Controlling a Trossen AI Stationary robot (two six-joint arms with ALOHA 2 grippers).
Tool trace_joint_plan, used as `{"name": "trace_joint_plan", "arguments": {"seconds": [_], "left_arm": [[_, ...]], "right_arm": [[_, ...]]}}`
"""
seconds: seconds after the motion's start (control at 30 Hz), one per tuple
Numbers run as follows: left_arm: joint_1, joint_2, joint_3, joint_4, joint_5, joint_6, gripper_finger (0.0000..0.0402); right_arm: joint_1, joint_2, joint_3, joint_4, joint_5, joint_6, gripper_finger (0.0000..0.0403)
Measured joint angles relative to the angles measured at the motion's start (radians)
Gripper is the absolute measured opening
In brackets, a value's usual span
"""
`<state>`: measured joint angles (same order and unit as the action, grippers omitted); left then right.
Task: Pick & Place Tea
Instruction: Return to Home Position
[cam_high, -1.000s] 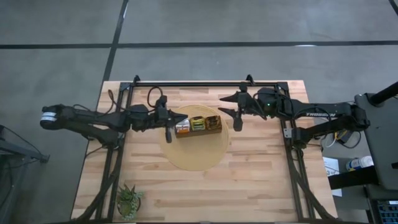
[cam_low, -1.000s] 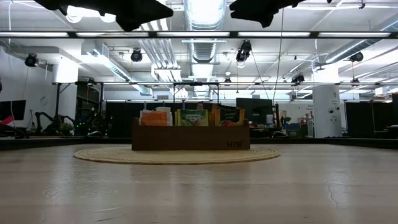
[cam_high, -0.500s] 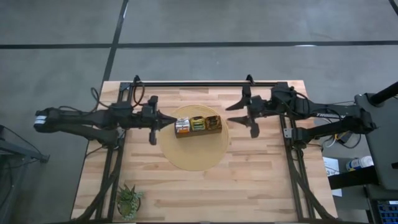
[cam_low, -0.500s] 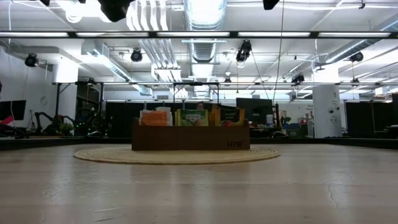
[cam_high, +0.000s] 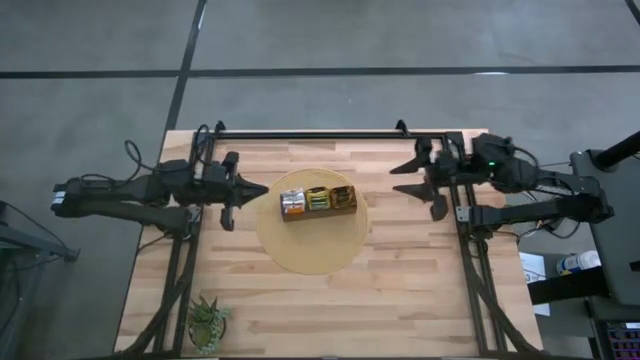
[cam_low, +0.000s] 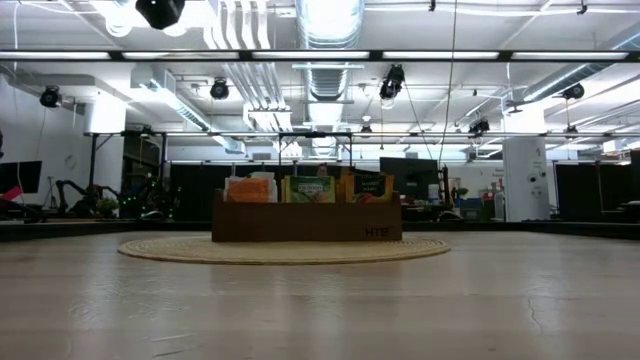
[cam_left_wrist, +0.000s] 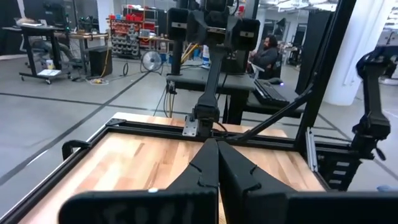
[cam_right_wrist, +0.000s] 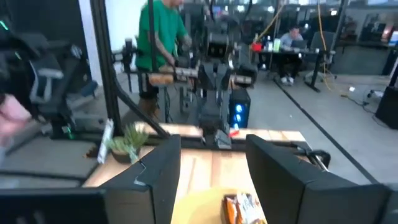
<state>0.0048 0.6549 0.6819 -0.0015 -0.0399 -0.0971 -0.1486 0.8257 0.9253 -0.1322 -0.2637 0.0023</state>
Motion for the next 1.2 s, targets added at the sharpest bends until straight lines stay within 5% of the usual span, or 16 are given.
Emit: {"name": "trace_joint_plan", "arguments": {"seconds": [0.3,0.53,0.8,1.03,1.2], "left_arm": [[0.0,-0.06,0.0,-0.033,0.051,-0.023,0.0],[0.0,-0.095,0.0,-0.036,0.114,-0.048,0.0],[0.0,-0.096,0.0,-0.036,0.114,-0.07,0.0],[0.0,-0.078,0.0,-0.037,0.114,-0.08,0.0],[0.0,-0.071,0.0,-0.039,0.114,-0.08,0.0]], "right_arm": [[0.0,-0.187,-0.013,-0.048,-0.135,0.054,0.018],[0.0,-0.316,-0.066,-0.063,-0.14,0.068,0.0173],[0.0,-0.385,-0.079,-0.009,-0.137,0.04,0.0178],[0.0,-0.4,-0.079,-0.021,-0.137,0.264,0.0173],[0.0,-0.44,-0.079,-0.037,-0.186,0.162,0.0176]]}}
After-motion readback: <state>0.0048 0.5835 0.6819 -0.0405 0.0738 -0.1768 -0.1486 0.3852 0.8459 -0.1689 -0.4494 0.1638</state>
